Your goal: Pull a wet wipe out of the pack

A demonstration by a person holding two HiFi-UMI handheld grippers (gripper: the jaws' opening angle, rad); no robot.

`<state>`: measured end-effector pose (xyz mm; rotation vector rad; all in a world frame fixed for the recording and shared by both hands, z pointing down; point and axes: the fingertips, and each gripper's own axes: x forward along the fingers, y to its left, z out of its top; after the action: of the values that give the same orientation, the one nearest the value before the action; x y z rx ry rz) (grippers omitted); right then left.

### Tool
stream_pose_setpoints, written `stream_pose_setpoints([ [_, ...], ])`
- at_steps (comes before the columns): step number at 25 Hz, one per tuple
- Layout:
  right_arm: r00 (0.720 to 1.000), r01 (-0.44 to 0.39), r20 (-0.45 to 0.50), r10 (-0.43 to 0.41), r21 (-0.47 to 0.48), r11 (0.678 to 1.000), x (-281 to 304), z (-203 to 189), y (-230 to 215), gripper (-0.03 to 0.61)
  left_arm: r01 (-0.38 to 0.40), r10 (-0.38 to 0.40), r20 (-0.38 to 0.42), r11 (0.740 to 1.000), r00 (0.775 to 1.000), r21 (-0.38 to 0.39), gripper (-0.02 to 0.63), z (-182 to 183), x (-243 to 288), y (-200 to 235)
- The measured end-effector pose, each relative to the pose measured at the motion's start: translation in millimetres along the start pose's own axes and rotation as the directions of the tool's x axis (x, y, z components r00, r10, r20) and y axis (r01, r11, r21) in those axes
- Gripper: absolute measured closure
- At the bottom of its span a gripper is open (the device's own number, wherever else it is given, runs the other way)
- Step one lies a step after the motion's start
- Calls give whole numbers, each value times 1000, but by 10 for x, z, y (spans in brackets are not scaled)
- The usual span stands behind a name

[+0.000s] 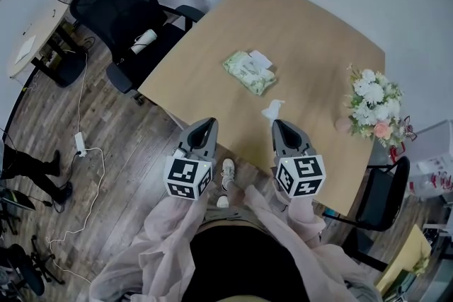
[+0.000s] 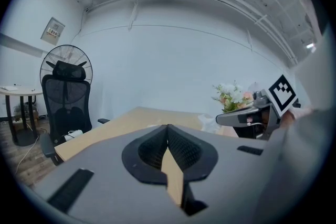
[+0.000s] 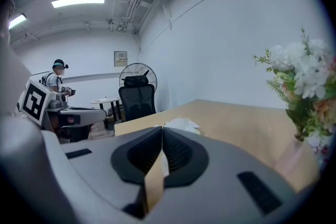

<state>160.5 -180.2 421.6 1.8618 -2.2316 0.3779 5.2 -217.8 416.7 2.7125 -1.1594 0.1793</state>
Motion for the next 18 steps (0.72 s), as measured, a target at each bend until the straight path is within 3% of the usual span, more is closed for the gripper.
stream_pose_setpoints([
  [18, 1000, 9, -23, -8, 8, 1000, 23, -100, -15, 565, 1, -1, -9, 1000, 1000, -13, 603, -55, 34, 12],
])
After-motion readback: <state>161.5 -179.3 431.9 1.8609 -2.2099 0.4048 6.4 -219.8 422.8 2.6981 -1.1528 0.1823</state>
